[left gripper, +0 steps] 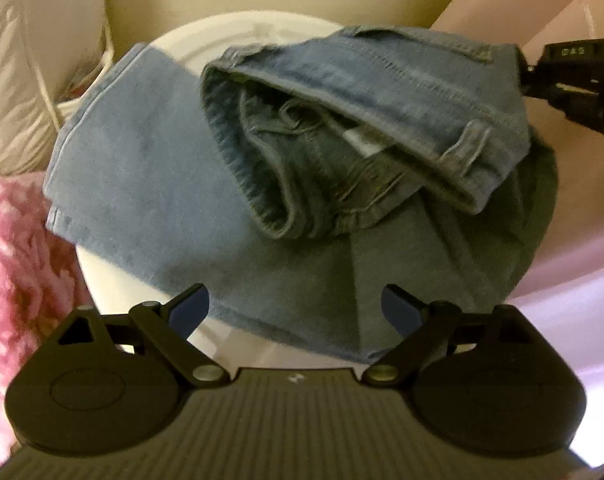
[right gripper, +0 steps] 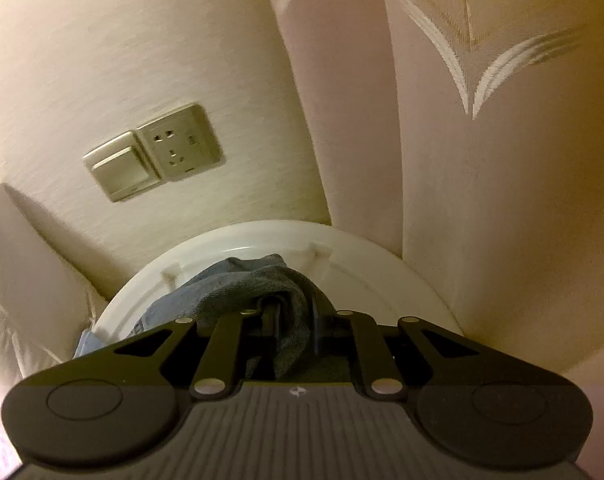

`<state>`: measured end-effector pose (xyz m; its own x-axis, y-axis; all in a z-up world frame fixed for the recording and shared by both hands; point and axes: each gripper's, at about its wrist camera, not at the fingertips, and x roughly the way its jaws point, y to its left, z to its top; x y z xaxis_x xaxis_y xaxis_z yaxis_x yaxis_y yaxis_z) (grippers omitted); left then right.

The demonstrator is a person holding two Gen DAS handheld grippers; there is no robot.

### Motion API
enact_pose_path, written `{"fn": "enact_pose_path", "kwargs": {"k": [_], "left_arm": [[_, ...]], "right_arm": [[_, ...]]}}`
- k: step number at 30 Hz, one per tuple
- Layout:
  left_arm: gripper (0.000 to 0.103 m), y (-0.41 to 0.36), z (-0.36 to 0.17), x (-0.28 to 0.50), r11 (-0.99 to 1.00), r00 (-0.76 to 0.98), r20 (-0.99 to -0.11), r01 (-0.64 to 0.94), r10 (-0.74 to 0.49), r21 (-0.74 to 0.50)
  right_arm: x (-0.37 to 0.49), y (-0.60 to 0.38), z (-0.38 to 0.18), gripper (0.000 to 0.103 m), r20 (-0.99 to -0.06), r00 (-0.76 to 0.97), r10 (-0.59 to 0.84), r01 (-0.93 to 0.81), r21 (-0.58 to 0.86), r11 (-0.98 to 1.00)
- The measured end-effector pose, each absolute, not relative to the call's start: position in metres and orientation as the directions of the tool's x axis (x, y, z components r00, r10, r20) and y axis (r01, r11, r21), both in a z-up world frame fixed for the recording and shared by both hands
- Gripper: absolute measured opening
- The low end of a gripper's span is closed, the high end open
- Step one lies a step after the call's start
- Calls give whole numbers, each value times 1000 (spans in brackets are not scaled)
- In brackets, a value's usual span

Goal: Fold clothes
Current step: 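Close the right gripper on the jeans while the left gripper approaches the jeans, then grasp the jeans with the left gripper while the right gripper holds them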

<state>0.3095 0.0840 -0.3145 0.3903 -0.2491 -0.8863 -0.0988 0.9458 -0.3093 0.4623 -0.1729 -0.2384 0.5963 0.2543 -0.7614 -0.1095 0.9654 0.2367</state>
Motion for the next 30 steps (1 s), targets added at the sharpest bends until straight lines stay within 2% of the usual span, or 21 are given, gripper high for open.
{"fn": "enact_pose_path", "kwargs": {"k": [4, 6, 11, 15, 17, 18, 20, 21, 25, 26, 28, 29, 30], "left_arm": [[91, 97, -325, 312, 919, 370, -891, -185, -262, -347], [91, 98, -325, 316, 907, 375, -877, -171, -301, -384], [91, 70, -314, 305, 909, 369, -839, 41, -400, -415], [90, 43, -309, 293, 908, 356, -840, 253, -409, -335], [75, 35, -315, 296, 911, 355, -855, 304, -379, -277], [63, 32, -318, 298, 911, 356, -861, 330, -363, -248], [45, 34, -324, 303, 895, 334, -858, 355, -391, -270], [29, 35, -326, 305, 887, 323, -856, 367, -405, -281], [24, 57, -324, 306, 877, 356, -809, 300, -468, -375], [26, 63, -324, 307, 873, 363, -798, 281, -481, -398], [41, 66, -333, 311, 885, 355, -812, 241, -463, -399], [42, 63, -336, 311, 892, 366, -815, 244, -448, -380], [36, 61, -338, 310, 893, 381, -809, 250, -447, -375]], "right_arm": [[460, -176, -252, 17, -795, 563, 226, -102, 205, 974], [460, -181, -263, 20, -821, 531, 210, -69, 205, 976], [465, -188, -272, 25, -842, 489, 229, -33, 244, 969], [465, -188, -271, 28, -847, 478, 235, -45, 243, 969], [463, -189, -272, 29, -850, 471, 236, -45, 243, 969], [462, -190, -272, 30, -853, 467, 236, -45, 243, 969], [459, -193, -271, 32, -857, 460, 234, -49, 239, 970], [458, -194, -271, 32, -859, 456, 232, -52, 234, 971], [451, -196, -275, 33, -872, 431, 231, -74, 221, 972], [449, -196, -278, 35, -876, 421, 236, -80, 223, 972], [444, -197, -283, 39, -883, 399, 245, -92, 227, 970], [443, -196, -286, 40, -887, 391, 246, -99, 225, 969], [442, -195, -290, 40, -890, 387, 242, -107, 218, 970]]}}
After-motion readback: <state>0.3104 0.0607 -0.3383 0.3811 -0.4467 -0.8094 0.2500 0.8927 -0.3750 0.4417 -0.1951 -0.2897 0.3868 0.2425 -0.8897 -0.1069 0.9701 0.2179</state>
